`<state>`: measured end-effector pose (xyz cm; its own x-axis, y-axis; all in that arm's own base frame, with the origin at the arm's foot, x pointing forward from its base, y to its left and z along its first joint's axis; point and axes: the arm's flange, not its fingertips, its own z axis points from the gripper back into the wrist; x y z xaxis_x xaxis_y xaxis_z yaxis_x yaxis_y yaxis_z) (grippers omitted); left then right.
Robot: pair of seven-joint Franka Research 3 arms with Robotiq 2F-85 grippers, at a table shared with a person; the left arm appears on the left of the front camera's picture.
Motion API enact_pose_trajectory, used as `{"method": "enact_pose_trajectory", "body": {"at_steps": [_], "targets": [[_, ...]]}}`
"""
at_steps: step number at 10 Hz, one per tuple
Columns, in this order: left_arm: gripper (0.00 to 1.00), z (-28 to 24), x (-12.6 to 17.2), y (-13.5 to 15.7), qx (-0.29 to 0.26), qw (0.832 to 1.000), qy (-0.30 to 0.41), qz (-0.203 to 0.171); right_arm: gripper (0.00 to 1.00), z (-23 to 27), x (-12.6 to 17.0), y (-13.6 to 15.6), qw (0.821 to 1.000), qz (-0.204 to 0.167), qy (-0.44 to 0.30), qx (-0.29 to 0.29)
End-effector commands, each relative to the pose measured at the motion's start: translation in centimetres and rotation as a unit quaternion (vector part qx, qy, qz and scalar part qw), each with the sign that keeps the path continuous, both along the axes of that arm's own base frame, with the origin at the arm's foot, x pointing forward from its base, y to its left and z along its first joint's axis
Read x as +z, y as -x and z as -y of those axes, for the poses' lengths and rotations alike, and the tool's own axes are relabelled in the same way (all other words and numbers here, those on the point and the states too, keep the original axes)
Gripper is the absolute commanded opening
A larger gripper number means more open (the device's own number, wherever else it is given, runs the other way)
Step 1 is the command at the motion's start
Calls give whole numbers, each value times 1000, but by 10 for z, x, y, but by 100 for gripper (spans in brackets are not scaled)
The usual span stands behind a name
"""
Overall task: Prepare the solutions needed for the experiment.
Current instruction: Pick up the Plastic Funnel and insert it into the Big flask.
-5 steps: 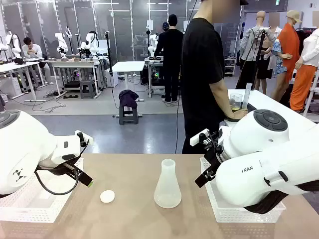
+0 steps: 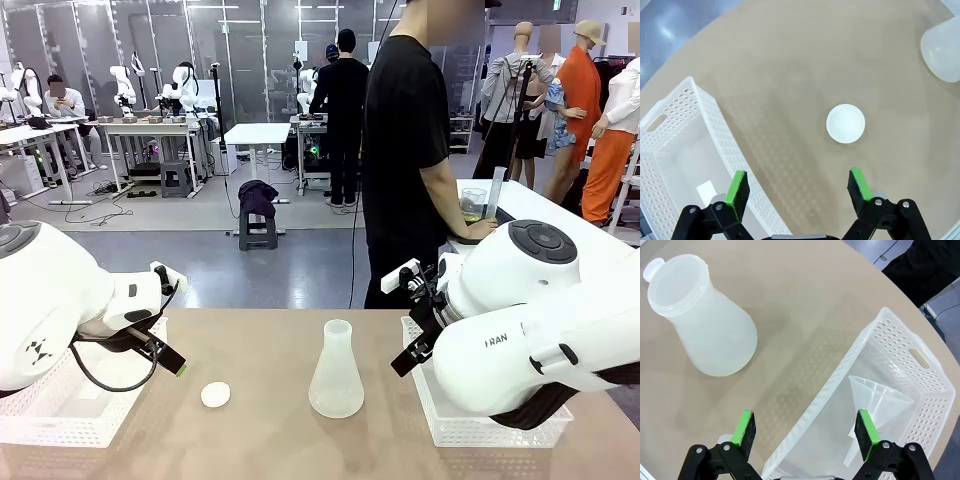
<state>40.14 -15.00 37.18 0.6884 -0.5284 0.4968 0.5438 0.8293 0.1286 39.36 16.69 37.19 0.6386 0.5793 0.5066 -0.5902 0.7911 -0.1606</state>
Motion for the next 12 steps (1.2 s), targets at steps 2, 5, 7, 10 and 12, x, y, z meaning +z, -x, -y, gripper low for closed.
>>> {"method": "enact_pose_trajectory", "body": {"at_steps": [2,5,7,10,12], "targets": [[100,0,0,0,0,1000,0,0,100,0,0,0,1000,0,-1,-1],[100,0,0,0,0,1000,0,0,100,0,0,0,1000,0,-1,-1],[100,0,0,0,0,1000,0,0,100,0,0,0,1000,0,-1,-1],[100,0,0,0,0,1000,0,0,100,0,0,0,1000,0,-1,-1],[100,0,0,0,0,1000,0,0,100,0,0,0,1000,0,-1,-1]]}}
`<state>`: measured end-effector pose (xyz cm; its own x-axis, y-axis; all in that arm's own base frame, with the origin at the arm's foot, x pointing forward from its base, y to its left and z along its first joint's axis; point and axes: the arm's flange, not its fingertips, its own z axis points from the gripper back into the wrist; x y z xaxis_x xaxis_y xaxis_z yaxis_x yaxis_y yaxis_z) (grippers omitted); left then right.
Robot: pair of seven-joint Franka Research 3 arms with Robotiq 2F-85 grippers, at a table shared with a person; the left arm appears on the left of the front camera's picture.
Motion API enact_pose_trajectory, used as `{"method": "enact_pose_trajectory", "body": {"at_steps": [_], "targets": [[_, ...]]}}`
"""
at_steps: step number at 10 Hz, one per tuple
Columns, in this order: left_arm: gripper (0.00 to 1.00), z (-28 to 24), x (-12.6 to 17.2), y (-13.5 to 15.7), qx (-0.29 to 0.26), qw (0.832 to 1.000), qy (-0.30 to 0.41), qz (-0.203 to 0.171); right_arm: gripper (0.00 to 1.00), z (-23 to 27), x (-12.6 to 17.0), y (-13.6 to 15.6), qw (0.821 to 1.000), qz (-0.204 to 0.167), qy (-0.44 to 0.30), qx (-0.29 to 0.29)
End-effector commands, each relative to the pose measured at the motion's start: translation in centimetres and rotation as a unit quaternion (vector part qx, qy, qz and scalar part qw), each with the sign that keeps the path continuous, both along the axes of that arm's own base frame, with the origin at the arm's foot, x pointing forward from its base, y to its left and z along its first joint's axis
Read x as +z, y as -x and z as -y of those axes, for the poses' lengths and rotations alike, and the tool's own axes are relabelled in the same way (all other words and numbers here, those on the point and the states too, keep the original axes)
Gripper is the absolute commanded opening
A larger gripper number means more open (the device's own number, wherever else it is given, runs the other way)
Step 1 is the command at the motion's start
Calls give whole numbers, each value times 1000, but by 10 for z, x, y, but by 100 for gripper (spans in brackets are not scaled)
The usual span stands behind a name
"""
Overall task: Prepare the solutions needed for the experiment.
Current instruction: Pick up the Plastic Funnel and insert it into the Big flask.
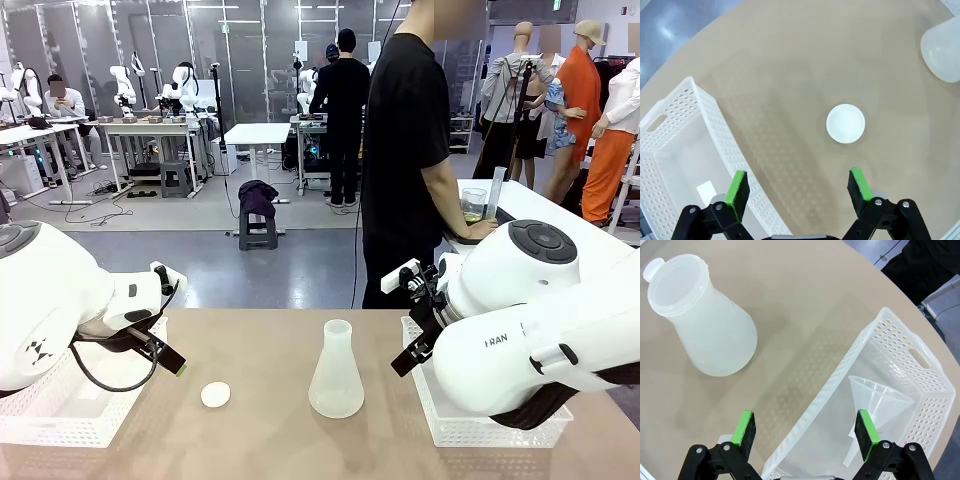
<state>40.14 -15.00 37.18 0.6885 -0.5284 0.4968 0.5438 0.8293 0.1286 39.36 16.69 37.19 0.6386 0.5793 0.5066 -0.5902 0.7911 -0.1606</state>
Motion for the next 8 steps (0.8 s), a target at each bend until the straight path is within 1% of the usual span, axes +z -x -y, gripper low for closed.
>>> {"method": "enact_pose_trajectory", "body": {"at_steps": [1,3,5,6,8], "targets": [[100,0,0,0,0,1000,0,0,100,0,0,0,1000,0,0,0],[100,6,20,15,3,1000,-10,5,100,-10,23,15,1000,15,4,-14],[100,10,43,38,5,1000,-13,27,100,-27,50,39,999,35,22,-13],[100,10,55,52,-3,999,-11,34,100,-38,64,55,999,42,28,-14],[100,7,76,75,-11,999,-3,50,100,-50,84,76,998,52,42,-15]]}}
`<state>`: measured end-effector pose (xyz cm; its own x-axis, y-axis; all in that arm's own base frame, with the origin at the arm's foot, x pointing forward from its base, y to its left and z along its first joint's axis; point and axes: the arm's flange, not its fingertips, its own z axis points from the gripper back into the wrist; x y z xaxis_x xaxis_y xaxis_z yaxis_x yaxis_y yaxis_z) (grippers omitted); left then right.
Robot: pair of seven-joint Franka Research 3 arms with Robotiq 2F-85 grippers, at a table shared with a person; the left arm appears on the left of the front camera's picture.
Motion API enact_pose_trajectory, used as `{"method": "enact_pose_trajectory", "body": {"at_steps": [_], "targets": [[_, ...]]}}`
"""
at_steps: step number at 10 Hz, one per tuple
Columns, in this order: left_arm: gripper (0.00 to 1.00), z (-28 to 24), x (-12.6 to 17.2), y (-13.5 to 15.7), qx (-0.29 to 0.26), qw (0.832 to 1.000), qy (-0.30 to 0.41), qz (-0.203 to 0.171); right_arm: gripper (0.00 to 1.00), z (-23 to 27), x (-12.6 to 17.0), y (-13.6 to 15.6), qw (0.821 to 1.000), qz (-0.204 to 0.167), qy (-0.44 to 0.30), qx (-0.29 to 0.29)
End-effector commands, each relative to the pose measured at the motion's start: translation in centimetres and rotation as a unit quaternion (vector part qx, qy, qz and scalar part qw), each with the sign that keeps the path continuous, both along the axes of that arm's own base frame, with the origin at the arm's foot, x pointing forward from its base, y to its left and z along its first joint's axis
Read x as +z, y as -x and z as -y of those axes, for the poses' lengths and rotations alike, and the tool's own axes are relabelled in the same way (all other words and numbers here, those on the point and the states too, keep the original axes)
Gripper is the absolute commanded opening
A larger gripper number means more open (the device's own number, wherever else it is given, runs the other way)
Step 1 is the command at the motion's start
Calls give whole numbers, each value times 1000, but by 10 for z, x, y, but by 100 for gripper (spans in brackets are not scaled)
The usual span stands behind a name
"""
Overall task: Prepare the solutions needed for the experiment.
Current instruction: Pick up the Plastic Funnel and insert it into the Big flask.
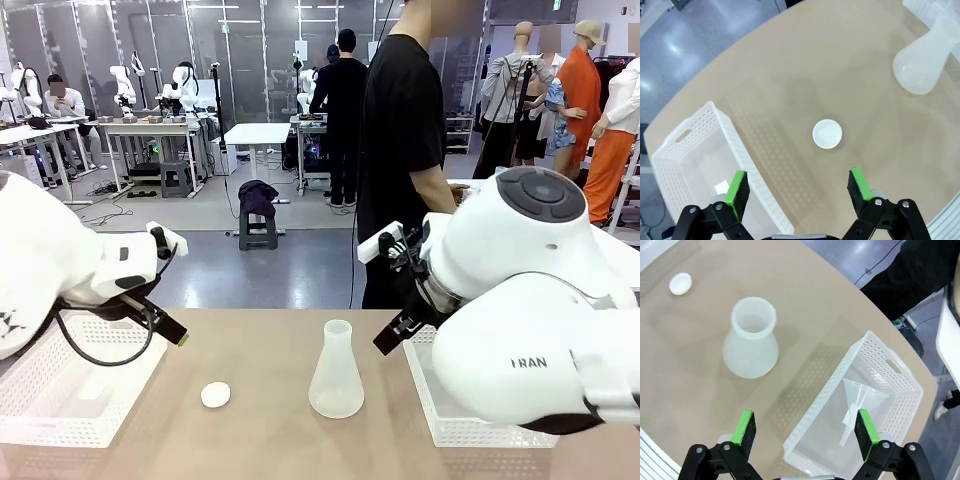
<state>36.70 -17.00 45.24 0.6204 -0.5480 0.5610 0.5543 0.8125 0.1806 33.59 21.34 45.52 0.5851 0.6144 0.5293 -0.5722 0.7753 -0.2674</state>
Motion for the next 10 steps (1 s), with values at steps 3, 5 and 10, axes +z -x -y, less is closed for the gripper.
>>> {"method": "enact_pose_trajectory", "body": {"at_steps": [3,5,10], "targets": [[100,-20,10,58,30,999,-16,22,100,-10,18,43,999,25,36,-22],[100,-5,36,19,7,1000,-1,19,100,-10,20,23,1000,15,15,-7],[100,-31,36,4,8,992,124,-36,100,21,24,11,990,16,-126,-55]]}}
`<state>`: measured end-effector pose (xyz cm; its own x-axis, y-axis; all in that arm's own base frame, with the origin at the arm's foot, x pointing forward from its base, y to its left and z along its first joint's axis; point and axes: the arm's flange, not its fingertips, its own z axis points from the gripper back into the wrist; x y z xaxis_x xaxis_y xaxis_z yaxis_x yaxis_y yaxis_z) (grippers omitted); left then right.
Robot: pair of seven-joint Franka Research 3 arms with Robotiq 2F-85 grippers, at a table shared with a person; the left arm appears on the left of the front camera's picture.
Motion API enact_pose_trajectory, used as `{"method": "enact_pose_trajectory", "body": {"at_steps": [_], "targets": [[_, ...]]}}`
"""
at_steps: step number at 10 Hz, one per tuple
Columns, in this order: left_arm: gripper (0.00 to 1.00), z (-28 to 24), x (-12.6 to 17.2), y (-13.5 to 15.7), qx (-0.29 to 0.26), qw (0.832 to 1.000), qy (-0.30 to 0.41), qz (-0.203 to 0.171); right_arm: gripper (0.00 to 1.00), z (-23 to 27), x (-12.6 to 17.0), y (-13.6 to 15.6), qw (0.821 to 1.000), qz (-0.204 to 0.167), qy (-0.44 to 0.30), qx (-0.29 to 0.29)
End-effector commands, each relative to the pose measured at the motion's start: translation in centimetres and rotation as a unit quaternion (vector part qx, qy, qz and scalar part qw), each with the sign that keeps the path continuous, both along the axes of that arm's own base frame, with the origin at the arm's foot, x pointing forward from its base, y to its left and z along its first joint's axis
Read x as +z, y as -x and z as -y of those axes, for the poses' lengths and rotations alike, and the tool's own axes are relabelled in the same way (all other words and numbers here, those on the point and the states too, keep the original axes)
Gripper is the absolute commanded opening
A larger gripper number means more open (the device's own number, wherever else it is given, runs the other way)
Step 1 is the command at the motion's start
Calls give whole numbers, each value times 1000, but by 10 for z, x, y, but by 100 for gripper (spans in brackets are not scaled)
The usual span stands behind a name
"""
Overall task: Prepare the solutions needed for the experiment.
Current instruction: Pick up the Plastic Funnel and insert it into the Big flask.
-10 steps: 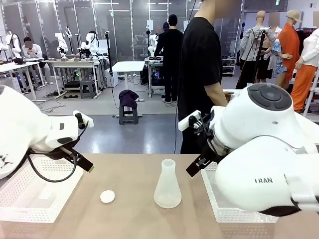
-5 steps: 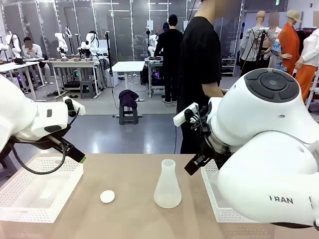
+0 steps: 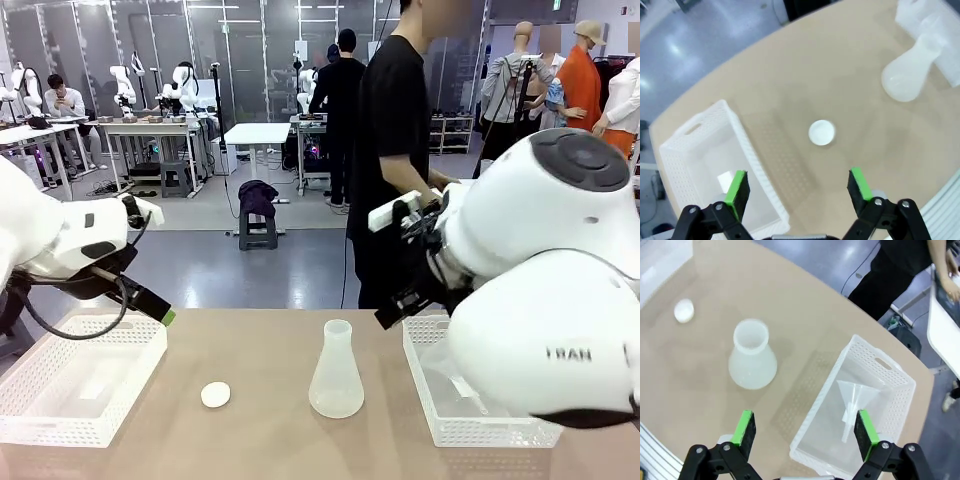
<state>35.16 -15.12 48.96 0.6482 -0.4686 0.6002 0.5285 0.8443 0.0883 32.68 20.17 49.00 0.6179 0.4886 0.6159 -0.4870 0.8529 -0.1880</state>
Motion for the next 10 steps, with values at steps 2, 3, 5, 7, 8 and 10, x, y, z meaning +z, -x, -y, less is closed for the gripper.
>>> {"method": "enact_pose_trajectory", "body": {"at_steps": [2,3,5,7,8,10], "targets": [[100,-28,-15,-33,-21,985,152,-78,100,30,-8,-8,987,-14,-158,-2],[100,-36,-22,-45,-18,978,186,-94,100,41,-9,-14,980,-24,-199,-8],[100,-47,-33,-59,-27,963,244,-113,100,55,-12,-20,957,-44,-285,16],[100,-56,-41,-65,-56,941,307,-133,100,67,-14,-24,935,-62,-350,25],[100,-60,-43,-66,-59,932,328,-141,100,72,-14,-25,915,-78,-394,31],[100,-71,-50,-72,-80,906,380,-167,100,83,-20,-30,898,-90,-429,30]]}}
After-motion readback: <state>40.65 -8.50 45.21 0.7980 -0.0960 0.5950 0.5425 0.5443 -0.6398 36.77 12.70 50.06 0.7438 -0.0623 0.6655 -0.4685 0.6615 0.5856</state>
